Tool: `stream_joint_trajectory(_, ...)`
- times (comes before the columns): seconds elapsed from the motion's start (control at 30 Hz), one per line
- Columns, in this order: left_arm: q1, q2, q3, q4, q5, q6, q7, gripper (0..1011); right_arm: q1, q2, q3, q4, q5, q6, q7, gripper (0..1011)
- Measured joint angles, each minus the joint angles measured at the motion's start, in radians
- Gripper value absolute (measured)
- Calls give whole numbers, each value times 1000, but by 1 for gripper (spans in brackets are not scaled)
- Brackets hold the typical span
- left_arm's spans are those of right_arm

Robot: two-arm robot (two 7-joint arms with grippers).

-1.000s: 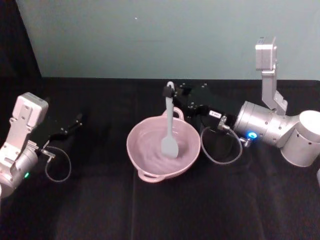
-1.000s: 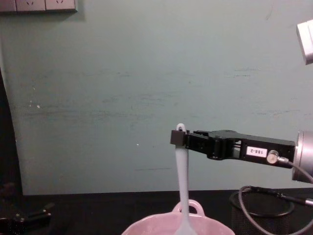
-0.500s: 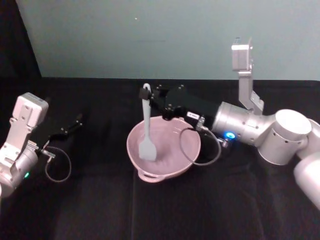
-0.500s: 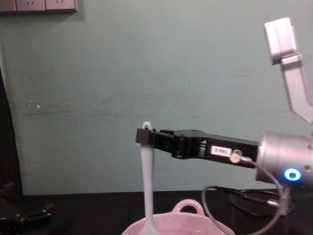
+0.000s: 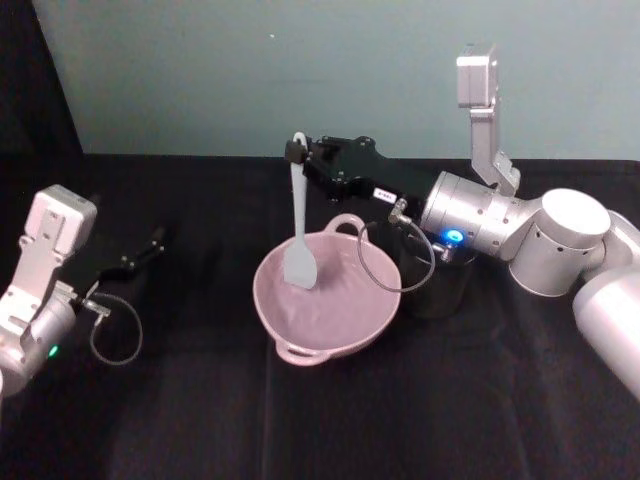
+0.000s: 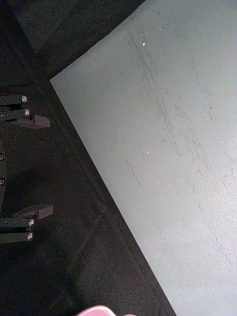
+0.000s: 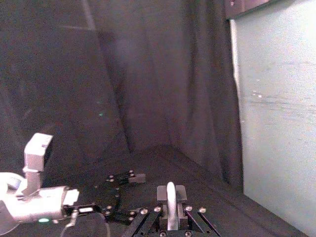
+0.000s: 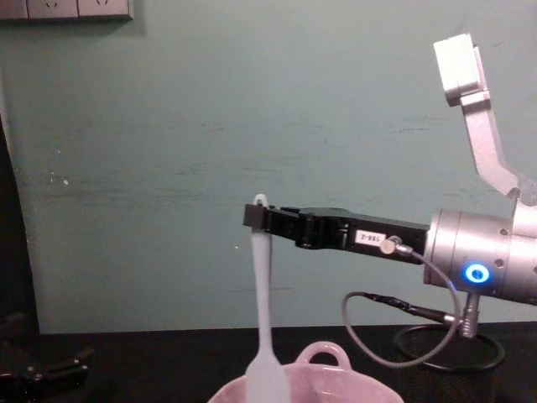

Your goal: Use the one hand to pick up the spoon and stir the clear water in the bowl.

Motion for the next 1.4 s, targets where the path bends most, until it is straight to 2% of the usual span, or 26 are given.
stream_joint_trajectory(0.13,0,0,0,0,0,0,0,1011,2,8,12,6,-1,-1,-3,110)
stream_joint_trajectory(0.37,0,0,0,0,0,0,0,1011,-26,54,49,-30,5,6,-20,110)
stream_joint_trajectory(0.67,0,0,0,0,0,0,0,1011,-110,125,75,-151,17,32,-46,110)
stream_joint_trajectory(0.9,0,0,0,0,0,0,0,1011,-157,149,74,-232,32,42,-51,110)
stream_joint_trajectory(1.17,0,0,0,0,0,0,0,1011,-168,140,47,-259,39,45,-47,110)
stream_joint_trajectory(1.4,0,0,0,0,0,0,0,1011,-131,93,11,-211,35,39,-28,110)
